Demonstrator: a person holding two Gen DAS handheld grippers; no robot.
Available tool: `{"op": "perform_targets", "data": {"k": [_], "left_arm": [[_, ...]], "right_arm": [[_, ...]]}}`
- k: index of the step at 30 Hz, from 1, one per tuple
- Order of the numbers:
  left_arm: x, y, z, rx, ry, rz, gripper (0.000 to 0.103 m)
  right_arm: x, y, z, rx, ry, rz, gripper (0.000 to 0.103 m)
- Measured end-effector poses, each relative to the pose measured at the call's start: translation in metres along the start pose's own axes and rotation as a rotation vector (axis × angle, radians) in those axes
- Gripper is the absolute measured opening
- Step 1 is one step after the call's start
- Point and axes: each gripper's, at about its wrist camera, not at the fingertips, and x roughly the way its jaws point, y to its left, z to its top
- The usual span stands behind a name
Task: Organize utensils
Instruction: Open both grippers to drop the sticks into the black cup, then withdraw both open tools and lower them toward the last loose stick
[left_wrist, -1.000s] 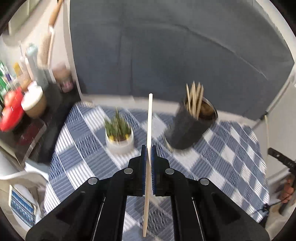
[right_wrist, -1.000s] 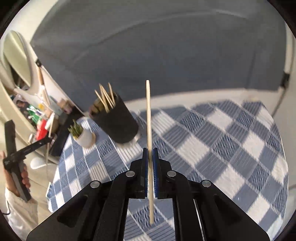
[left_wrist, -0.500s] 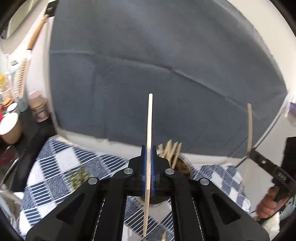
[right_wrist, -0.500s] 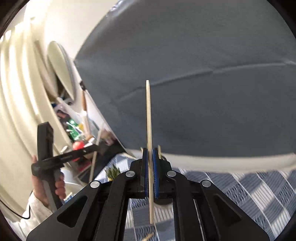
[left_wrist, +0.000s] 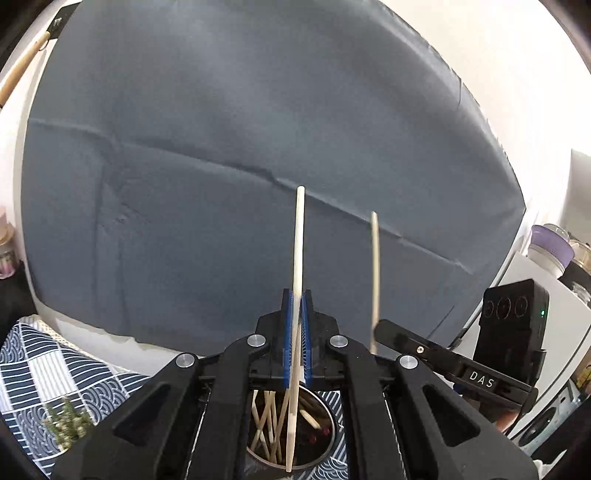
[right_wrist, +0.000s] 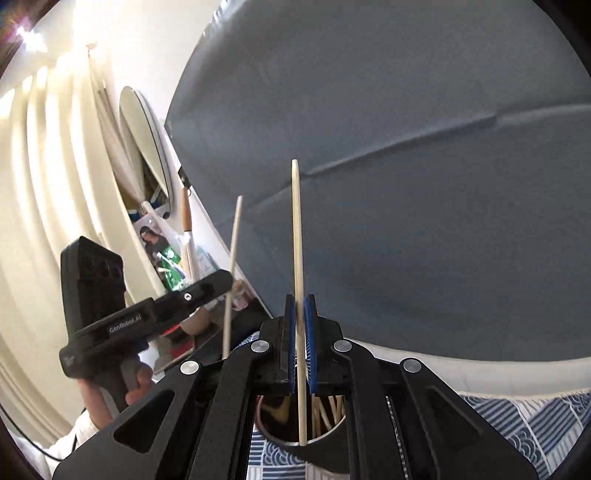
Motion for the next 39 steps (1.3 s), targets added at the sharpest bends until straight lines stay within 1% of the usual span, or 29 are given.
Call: {"op": "perform_targets", "data": {"k": [1, 2, 4, 5, 7, 9, 10, 14, 15, 16, 18, 22, 23, 24, 25, 26, 27, 28, 29, 30, 31, 32, 33, 34, 36, 37, 39], "left_arm": [[0.005, -0.001, -0.005, 0.003, 0.003, -0.001, 0.005], [0.009, -0.002, -0.01, 0.012, -0.011, 0.0, 0.005], [0.015, -0.001, -0.017, 0.018, -0.017, -0.021, 0.005], [0.016, -0.001, -0.022, 0.031, -0.032, -0.011, 0.005], [0.023, 0.0, -0.03, 0.03, -0.01, -0.026, 0.005], [0.025, 0.003, -0.039, 0.033, -0.008, -0.003, 0.005], [0.026, 0.003, -0.043, 0.032, 0.0, -0.01, 0.005], [0.02, 0.002, -0.058, 0.034, 0.006, 0.034, 0.005], [0.018, 0.004, -0.059, 0.031, 0.009, 0.036, 0.006], [0.016, 0.003, -0.062, 0.03, 0.014, 0.04, 0.007], [0.012, 0.001, -0.064, 0.041, 0.02, 0.062, 0.019], [0.002, -0.003, -0.061, 0.05, 0.035, 0.089, 0.032], [-0.002, -0.003, -0.06, 0.052, 0.04, 0.104, 0.043], [-0.005, -0.004, -0.059, 0.055, 0.046, 0.112, 0.054], [-0.009, -0.005, -0.057, 0.058, 0.044, 0.118, 0.058], [-0.013, -0.004, -0.053, 0.056, 0.039, 0.122, 0.062], [-0.017, -0.001, -0.05, 0.051, 0.038, 0.124, 0.069], [-0.021, 0.0, -0.048, 0.042, 0.034, 0.133, 0.073], [-0.026, 0.001, -0.046, 0.027, 0.027, 0.145, 0.077], [-0.033, 0.004, -0.046, 0.014, 0.022, 0.147, 0.08], [-0.039, 0.006, -0.044, -0.005, 0.016, 0.147, 0.083], [-0.042, 0.006, -0.042, -0.018, 0.009, 0.151, 0.092], [-0.051, 0.007, -0.04, -0.03, -0.007, 0.162, 0.093], [-0.056, 0.008, -0.038, -0.031, -0.011, 0.162, 0.093], [-0.067, 0.007, -0.035, -0.016, -0.01, 0.182, 0.097], [-0.072, 0.005, -0.034, 0.001, -0.009, 0.195, 0.097], [-0.081, 0.003, -0.034, 0.023, 0.008, 0.193, 0.097]], "right_arm": [[0.003, -0.002, -0.001, 0.001, 0.0, 0.004, 0.005], [0.007, -0.004, -0.002, 0.005, 0.003, 0.012, 0.005], [0.014, -0.008, -0.006, 0.005, 0.009, 0.014, 0.005], [0.017, -0.011, -0.009, 0.01, 0.019, 0.016, 0.005], [0.02, -0.018, -0.014, 0.021, 0.036, 0.012, 0.005], [0.026, -0.022, -0.02, 0.036, 0.063, 0.011, 0.005], [0.028, -0.021, -0.023, 0.035, 0.071, 0.007, 0.005], [0.027, -0.017, -0.034, 0.009, 0.114, -0.021, 0.005], [0.025, -0.016, -0.035, 0.0, 0.125, -0.026, 0.008], [0.023, -0.013, -0.036, -0.01, 0.131, -0.036, 0.008], [0.016, -0.01, -0.035, -0.028, 0.136, -0.065, 0.009], [0.003, -0.005, -0.028, -0.05, 0.141, -0.157, 0.01], [0.0, -0.003, -0.026, -0.057, 0.142, -0.193, 0.011], [-0.006, -0.001, -0.025, -0.067, 0.141, -0.225, 0.018], [-0.01, 0.0, -0.024, -0.066, 0.161, -0.239, 0.025], [-0.014, 0.001, -0.023, -0.068, 0.158, -0.252, 0.04], [-0.021, 0.005, -0.023, -0.068, 0.152, -0.277, 0.047], [-0.024, 0.006, -0.022, -0.067, 0.155, -0.294, 0.049], [-0.028, 0.008, -0.022, -0.062, 0.167, -0.32, 0.059], [-0.032, 0.011, -0.023, -0.053, 0.178, -0.347, 0.066], [-0.038, 0.011, -0.024, -0.048, 0.183, -0.359, 0.068], [-0.044, 0.015, -0.025, -0.044, 0.185, -0.374, 0.073], [-0.049, 0.017, -0.027, -0.044, 0.184, -0.386, 0.083], [-0.058, 0.02, -0.029, -0.045, 0.177, -0.412, 0.086], [-0.07, 0.026, -0.031, -0.037, 0.169, -0.432, 0.086], [-0.077, 0.03, -0.032, -0.027, 0.168, -0.437, 0.086], [-0.088, 0.035, -0.035, -0.015, 0.158, -0.468, 0.088]]}}
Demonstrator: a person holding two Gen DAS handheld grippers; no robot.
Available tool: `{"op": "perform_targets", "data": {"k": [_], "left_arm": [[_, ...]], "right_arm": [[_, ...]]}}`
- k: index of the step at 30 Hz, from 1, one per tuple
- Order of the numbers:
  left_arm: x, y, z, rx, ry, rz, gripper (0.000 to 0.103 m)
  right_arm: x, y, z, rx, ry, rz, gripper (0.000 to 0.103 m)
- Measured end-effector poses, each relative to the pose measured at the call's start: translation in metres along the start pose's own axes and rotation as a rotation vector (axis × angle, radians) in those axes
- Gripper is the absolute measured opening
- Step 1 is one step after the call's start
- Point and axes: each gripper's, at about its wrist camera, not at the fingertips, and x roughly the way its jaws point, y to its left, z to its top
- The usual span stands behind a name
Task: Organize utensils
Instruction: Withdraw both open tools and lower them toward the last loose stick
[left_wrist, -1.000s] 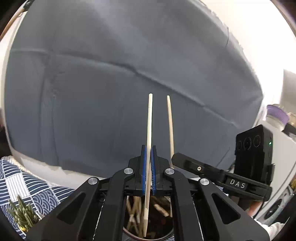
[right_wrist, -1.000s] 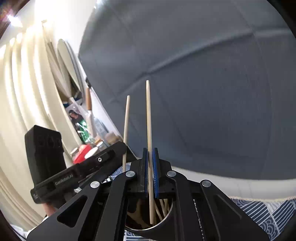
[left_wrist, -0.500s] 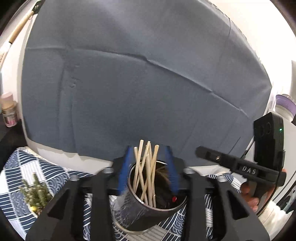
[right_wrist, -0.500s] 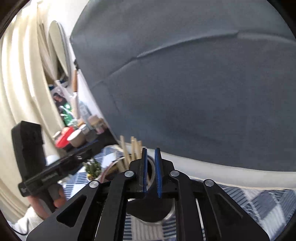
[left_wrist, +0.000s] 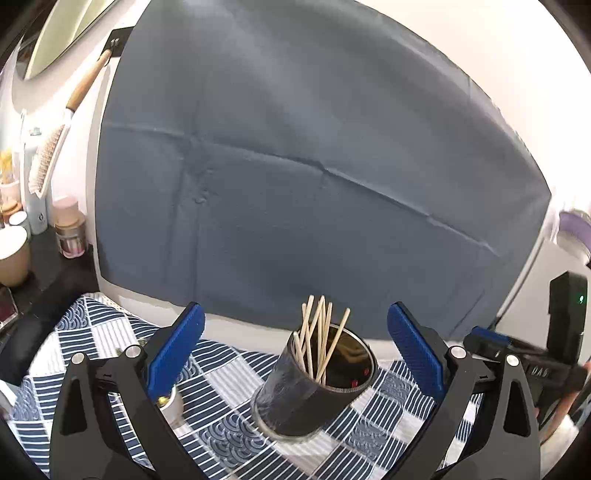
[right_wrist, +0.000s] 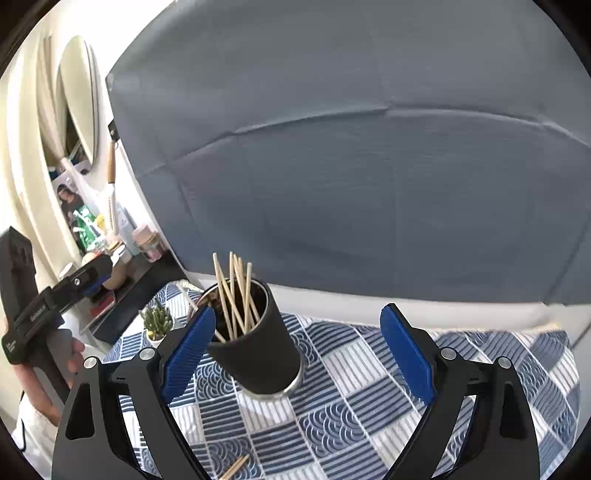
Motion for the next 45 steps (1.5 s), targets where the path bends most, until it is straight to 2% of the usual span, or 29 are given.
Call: {"op": "perform_targets", "data": {"k": [5, 12, 19, 26, 33, 37, 41, 45], "left_arm": [[-0.019, 0.004, -0.006, 0.019, 0.037, 0.004, 0.097], [-0.039, 0.015, -0.028, 0.051, 0.111, -0.011, 0.097], [-0.066, 0.027, -0.055, 0.086, 0.172, -0.025, 0.097], [-0.087, 0.041, -0.077, 0.11, 0.227, -0.006, 0.097], [-0.095, 0.047, -0.085, 0.129, 0.285, 0.008, 0.097], [-0.093, 0.045, -0.091, 0.123, 0.334, -0.006, 0.097], [-0.086, 0.04, -0.102, 0.157, 0.394, -0.011, 0.097], [-0.079, 0.042, -0.119, 0.118, 0.458, -0.068, 0.097]], "right_arm": [[-0.03, 0.004, -0.014, 0.056, -0.006, -0.049, 0.091], [-0.055, 0.03, -0.042, 0.019, 0.021, -0.118, 0.092], [-0.071, 0.054, -0.079, 0.033, 0.019, -0.143, 0.092], [-0.073, 0.068, -0.111, 0.071, 0.041, -0.142, 0.092], [-0.072, 0.074, -0.13, 0.089, 0.042, -0.134, 0.092], [-0.06, 0.064, -0.146, 0.165, 0.097, -0.098, 0.092], [-0.051, 0.056, -0.161, 0.204, 0.14, -0.144, 0.092], [-0.042, 0.047, -0.175, 0.282, 0.188, -0.163, 0.092]]}}
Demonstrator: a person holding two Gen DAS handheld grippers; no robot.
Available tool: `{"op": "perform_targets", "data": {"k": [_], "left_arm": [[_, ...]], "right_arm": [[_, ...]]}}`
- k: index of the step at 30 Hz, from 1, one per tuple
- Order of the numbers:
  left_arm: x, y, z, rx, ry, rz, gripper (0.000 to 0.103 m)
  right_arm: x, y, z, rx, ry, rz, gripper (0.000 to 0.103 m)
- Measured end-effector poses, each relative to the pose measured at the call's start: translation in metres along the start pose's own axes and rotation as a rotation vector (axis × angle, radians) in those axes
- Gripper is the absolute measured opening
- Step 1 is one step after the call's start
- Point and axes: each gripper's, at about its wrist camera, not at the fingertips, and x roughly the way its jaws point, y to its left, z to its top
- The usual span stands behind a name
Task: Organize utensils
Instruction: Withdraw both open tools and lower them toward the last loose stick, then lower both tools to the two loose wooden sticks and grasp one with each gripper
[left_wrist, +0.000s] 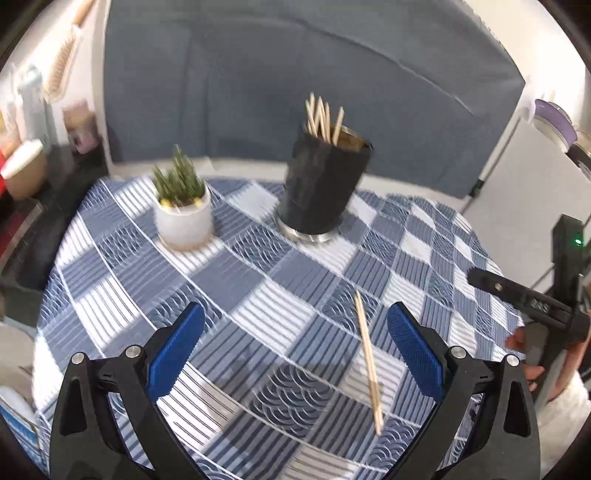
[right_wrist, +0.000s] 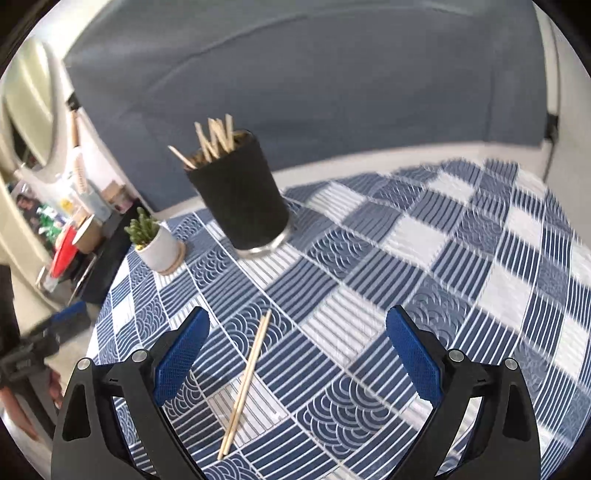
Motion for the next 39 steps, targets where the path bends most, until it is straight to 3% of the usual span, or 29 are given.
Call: {"op": "perform_targets", "data": {"k": [3, 9, 13, 26, 32, 39], "left_arm": [[0.013, 0.006, -0.01, 0.002, 0.056, -0.018, 0.097], [0.035, 0.028, -0.027, 0.01, 0.145, -0.055, 0.097], [0.044, 0.038, -0.032, 0.073, 0.18, -0.03, 0.097], [0.067, 0.047, -0.041, 0.253, 0.28, -0.122, 0.097], [0.075, 0.043, -0.043, 0.276, 0.306, -0.149, 0.097], [0.085, 0.021, -0.045, 0.369, 0.329, -0.173, 0.097]], "right_arm": [[0.012, -0.005, -0.008, 0.053, 0.055, 0.013, 0.092], [0.029, 0.0, -0.027, 0.047, 0.097, -0.16, 0.092], [0.046, 0.007, -0.039, 0.056, 0.146, -0.197, 0.092], [0.103, 0.038, -0.057, 0.077, 0.222, -0.368, 0.092], [0.113, 0.038, -0.056, 0.085, 0.262, -0.359, 0.092], [0.121, 0.037, -0.05, 0.093, 0.306, -0.351, 0.094]]}}
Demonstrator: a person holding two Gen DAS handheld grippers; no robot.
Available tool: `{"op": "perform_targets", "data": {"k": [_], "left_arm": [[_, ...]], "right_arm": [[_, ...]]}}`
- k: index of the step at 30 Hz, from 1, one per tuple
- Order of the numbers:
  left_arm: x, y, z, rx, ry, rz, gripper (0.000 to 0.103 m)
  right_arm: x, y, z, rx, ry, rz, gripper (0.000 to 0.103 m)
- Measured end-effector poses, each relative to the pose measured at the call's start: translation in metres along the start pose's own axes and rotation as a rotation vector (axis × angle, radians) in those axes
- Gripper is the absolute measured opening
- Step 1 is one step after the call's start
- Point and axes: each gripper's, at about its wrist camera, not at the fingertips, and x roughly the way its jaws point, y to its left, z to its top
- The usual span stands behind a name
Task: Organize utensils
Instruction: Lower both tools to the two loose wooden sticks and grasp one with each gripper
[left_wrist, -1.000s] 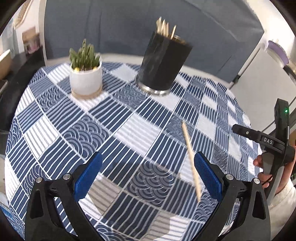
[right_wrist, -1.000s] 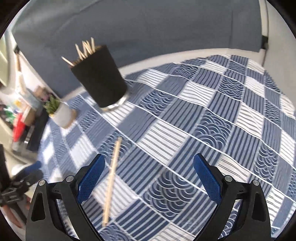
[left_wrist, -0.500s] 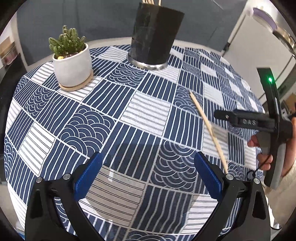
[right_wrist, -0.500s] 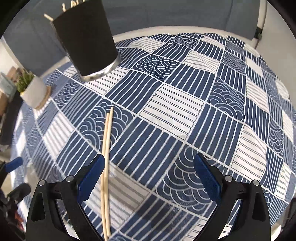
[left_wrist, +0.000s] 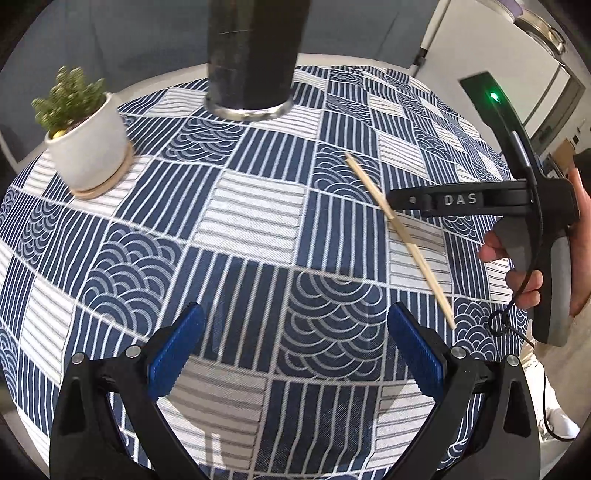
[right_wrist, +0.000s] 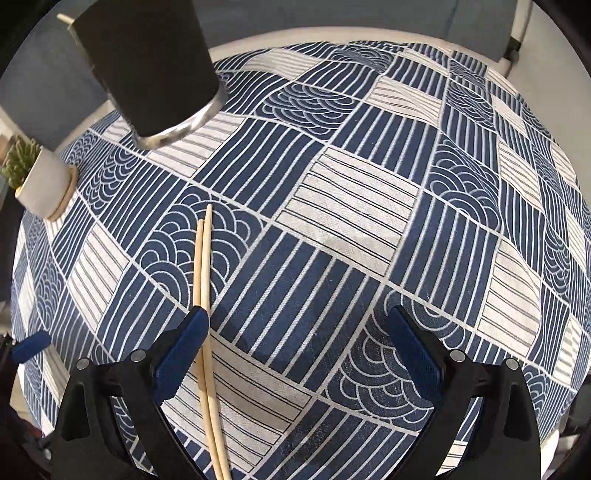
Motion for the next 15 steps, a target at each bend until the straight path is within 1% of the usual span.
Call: {"op": "perform_targets", "data": {"k": [2, 4, 5, 9, 15], "left_arm": [[0.003, -0.003, 0.002, -0.007, 0.002, -0.007, 0.097], [0.005, -0.006, 0.004, 0.0, 0.004, -0.007, 0.097], [0.005, -0.008, 0.005, 0.005, 0.003, -0.004, 0.097], [0.009, -0.014, 0.011, -0.02, 0.003, -0.007, 0.097], [0.019, -0.035, 0.026, -0.036, 0.011, 0.029, 0.097]], "right_arm": [[0.004, 0.007, 0.003, -0.047, 0.011, -0.005, 0.096], [0.007, 0.013, 0.005, -0.087, 0.015, -0.026, 0.095], [0.007, 0.016, 0.006, -0.09, 0.018, -0.024, 0.095], [0.011, 0.012, 0.013, -0.098, 0.024, -0.017, 0.096], [0.013, -0.002, 0.024, -0.15, 0.062, 0.0, 0.096]]}}
